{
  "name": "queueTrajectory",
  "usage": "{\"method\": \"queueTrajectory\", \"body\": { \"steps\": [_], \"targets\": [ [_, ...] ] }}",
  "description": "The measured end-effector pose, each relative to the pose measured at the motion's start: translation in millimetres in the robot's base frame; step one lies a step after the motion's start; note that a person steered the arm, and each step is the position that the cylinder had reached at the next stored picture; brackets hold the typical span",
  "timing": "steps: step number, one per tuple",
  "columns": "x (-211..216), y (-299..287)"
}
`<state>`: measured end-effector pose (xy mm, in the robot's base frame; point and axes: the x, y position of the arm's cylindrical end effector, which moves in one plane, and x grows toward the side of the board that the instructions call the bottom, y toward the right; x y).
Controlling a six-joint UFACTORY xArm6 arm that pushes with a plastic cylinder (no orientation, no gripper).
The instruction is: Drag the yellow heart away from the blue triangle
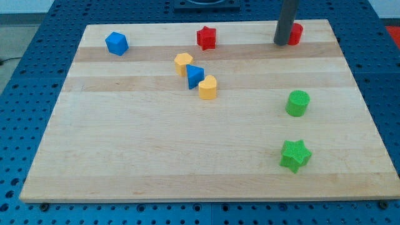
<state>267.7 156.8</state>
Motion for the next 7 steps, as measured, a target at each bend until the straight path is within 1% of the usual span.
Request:
{"method": "queueTrajectory", "body": {
  "steps": [1, 2, 3, 4, 5, 6, 7],
  "targets": [
    [6.7, -41.1],
    [36.6, -71.2],
    [89.3, -95.1],
    [131.9, -120.1],
    [161.1, -182.0],
    [175.5, -254.0],
    [178.2, -250.2]
  ]
}}
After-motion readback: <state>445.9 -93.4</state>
